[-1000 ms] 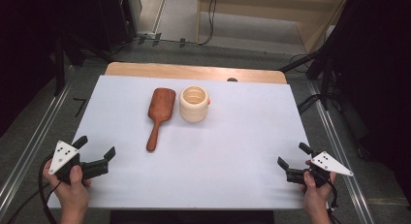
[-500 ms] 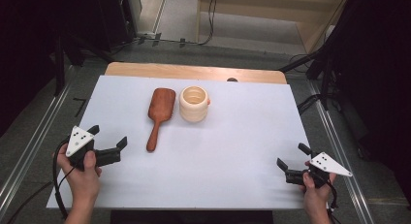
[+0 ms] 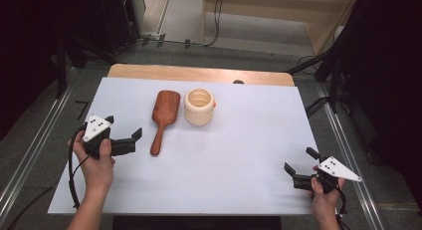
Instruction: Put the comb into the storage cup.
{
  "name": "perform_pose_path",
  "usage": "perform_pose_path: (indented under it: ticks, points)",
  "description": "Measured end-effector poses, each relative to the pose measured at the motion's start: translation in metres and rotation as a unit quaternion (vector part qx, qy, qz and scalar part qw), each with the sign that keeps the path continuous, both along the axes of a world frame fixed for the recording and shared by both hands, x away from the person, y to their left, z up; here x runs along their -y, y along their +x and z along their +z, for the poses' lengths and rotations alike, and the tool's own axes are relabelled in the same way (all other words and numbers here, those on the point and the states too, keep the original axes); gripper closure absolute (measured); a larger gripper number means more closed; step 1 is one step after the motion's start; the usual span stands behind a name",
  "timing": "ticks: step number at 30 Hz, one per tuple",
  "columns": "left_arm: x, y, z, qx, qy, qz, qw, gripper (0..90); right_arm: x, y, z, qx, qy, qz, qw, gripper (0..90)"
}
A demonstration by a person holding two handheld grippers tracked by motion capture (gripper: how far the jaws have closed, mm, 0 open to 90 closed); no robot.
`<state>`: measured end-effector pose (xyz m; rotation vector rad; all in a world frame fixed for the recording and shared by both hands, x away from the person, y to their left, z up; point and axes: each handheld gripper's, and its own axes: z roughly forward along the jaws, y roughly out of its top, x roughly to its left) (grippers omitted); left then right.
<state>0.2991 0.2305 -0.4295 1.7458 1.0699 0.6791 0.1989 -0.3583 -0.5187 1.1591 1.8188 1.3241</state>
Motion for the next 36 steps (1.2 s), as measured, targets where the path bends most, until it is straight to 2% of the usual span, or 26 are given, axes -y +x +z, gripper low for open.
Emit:
perform_pose_path:
  ticks: [16,22,26,28,36]
  points:
    - [0.017,0.022,0.008,-0.009,0.006,-0.001,0.9999,0.0,0.000,0.000,-0.001,0.000,-0.002,0.007,1.0000,0.0]
    - [0.027,0.032,0.010,-0.014,0.017,-0.009,0.9997,0.0,-0.001,0.001,-0.001,0.001,-0.003,0.007,1.0000,0.0]
    - [0.032,0.040,0.011,-0.021,0.016,-0.009,0.9996,0.0,-0.001,0.001,-0.001,0.001,-0.004,0.008,1.0000,0.0]
    - [0.033,0.046,0.011,-0.032,0.004,-0.012,0.9994,0.0,-0.001,0.001,-0.001,0.001,-0.005,0.008,1.0000,0.0]
    - [0.039,0.057,0.011,-0.050,0.015,-0.015,0.9985,0.0,-0.001,0.002,-0.002,0.000,-0.005,0.008,1.0000,0.0]
